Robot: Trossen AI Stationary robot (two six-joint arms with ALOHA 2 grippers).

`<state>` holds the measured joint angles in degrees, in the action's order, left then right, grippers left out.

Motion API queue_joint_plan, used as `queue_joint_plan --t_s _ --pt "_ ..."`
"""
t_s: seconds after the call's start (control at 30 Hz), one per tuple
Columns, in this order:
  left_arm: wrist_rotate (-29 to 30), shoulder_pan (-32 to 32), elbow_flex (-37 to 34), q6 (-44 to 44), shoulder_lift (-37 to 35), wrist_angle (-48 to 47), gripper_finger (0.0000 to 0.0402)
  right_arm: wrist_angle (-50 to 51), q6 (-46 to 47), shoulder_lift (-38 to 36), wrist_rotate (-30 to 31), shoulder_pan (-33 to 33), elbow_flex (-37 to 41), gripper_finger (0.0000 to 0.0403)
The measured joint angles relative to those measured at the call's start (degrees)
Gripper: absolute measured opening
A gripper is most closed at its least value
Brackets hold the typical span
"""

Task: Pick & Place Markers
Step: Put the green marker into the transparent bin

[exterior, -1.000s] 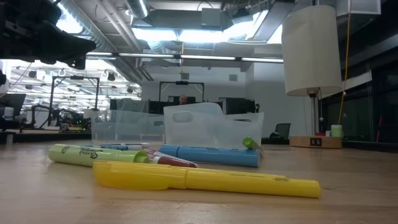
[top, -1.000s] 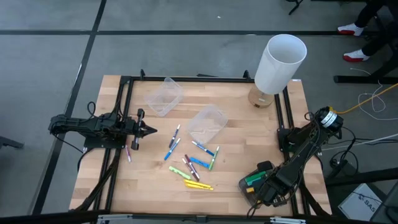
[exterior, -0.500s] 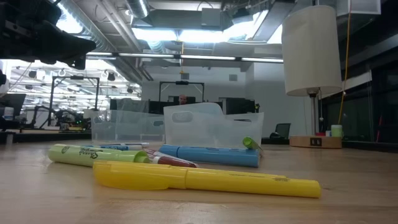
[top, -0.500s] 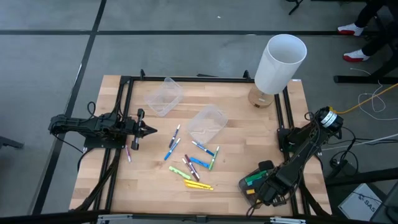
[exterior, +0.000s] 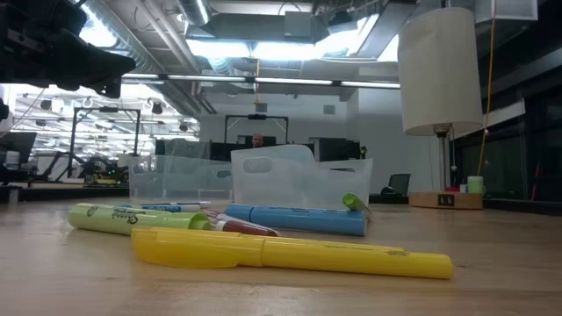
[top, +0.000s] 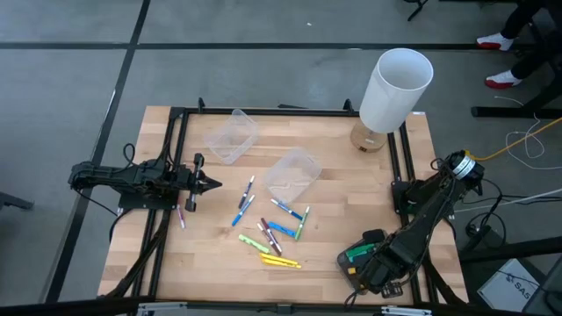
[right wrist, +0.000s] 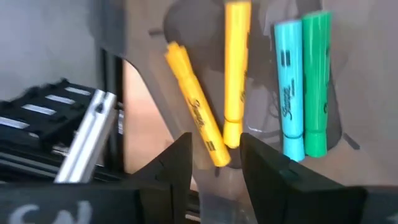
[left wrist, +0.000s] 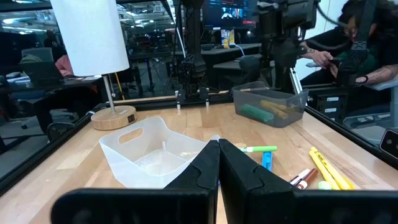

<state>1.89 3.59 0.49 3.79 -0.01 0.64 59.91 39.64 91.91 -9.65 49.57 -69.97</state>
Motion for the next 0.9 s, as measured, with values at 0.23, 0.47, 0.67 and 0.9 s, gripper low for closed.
queue_joint_plan --t_s 0.23,0.47,0.67,0.9 --pt "0.0 -0.02 0.0 0.0 0.0 0.0 0.0004 0.22 0.04 0.01 1.43 -2.06 -4.67 0.0133" --pt "0.0 -0.01 -0.01 0.0 0.0 -0.02 0.0004 0.17 -0.76 0.01 4.77 -5.92 -8.75 0.0133" --pt "0.0 0.0 -0.02 0.0 0.0 0.0 0.0004 -0.05 -0.85 0.63 6.03 -10.02 -10.66 0.0133" --pt "0.0 -0.02 -0.01 0.0 0.0 -0.02 0.0004 -0.36 -1.73 5.62 6.14 -13.75 -15.13 0.0133"
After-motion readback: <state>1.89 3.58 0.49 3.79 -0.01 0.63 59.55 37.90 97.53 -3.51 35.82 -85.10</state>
